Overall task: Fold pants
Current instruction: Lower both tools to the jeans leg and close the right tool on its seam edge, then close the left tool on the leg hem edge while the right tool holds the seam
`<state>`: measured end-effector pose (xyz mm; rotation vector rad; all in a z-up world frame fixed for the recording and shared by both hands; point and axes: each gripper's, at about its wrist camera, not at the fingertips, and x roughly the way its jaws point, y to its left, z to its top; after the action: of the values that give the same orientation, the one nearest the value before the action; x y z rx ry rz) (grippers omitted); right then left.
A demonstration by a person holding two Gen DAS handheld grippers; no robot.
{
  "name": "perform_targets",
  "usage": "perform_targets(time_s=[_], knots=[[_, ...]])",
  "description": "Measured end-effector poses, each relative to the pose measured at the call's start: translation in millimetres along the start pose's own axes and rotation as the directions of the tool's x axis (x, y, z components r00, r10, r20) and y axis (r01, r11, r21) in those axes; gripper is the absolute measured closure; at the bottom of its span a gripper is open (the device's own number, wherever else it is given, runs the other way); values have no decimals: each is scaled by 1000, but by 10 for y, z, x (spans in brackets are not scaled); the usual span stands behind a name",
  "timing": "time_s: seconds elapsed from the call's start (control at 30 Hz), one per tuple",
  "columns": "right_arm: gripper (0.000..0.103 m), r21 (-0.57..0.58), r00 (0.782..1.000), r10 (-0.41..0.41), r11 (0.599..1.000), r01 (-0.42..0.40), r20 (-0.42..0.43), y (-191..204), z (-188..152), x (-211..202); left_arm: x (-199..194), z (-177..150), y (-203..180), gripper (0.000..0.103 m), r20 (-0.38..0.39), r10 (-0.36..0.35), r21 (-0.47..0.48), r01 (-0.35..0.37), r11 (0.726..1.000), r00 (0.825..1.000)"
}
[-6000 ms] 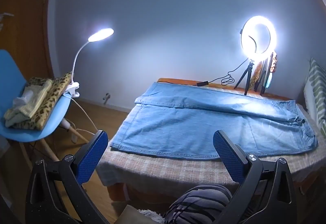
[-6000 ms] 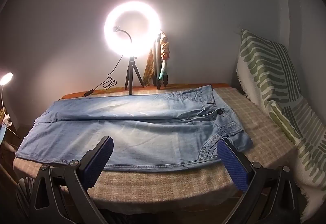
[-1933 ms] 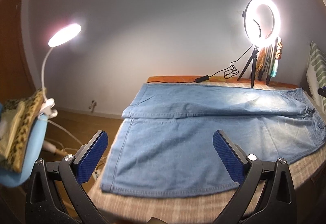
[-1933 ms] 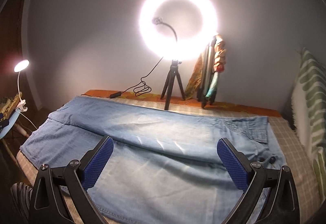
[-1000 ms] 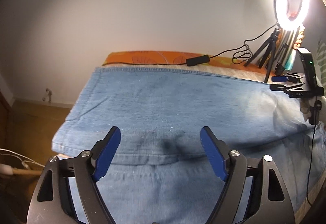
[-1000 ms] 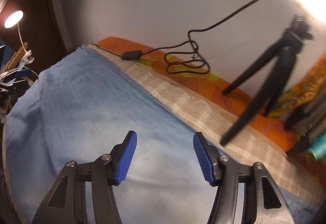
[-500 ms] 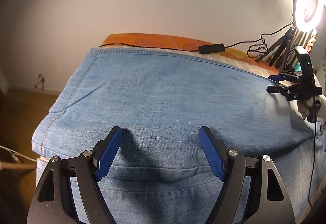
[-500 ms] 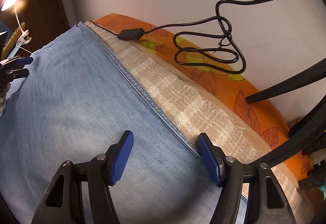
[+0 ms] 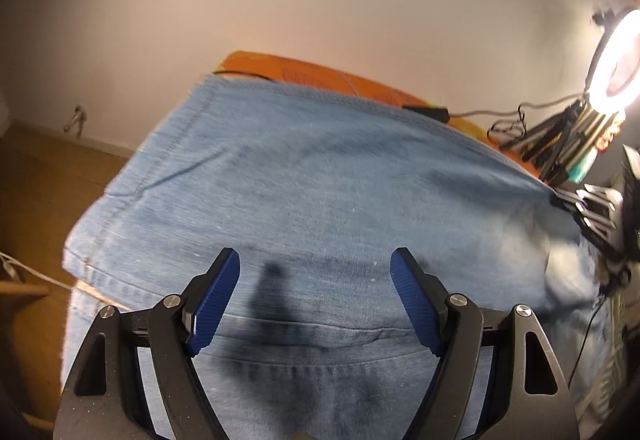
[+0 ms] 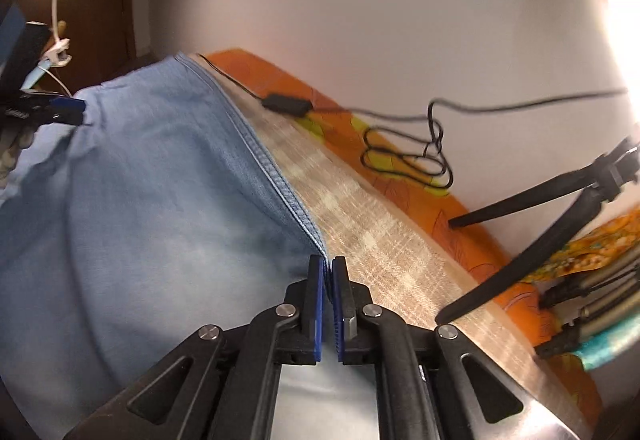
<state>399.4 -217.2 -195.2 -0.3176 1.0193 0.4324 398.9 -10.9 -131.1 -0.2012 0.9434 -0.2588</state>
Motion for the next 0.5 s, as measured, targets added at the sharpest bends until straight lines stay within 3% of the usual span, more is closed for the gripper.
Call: perform_targets(time_s=[0.13,0.23,0.5], knots=[[102,-40,998,-33,999,35,50,247,-122,-479,-140,90,38,25,31,-26,-60,28,998,999],[102,-68,998,5,998,0,69,520,-298,-761,-183,173,2,25,43,-48,-88,52,995,998],[102,-129,992,124,984,-123,5,1067,-896,-967,98,416,-390,25,-39,-1,4,1,1000,999]])
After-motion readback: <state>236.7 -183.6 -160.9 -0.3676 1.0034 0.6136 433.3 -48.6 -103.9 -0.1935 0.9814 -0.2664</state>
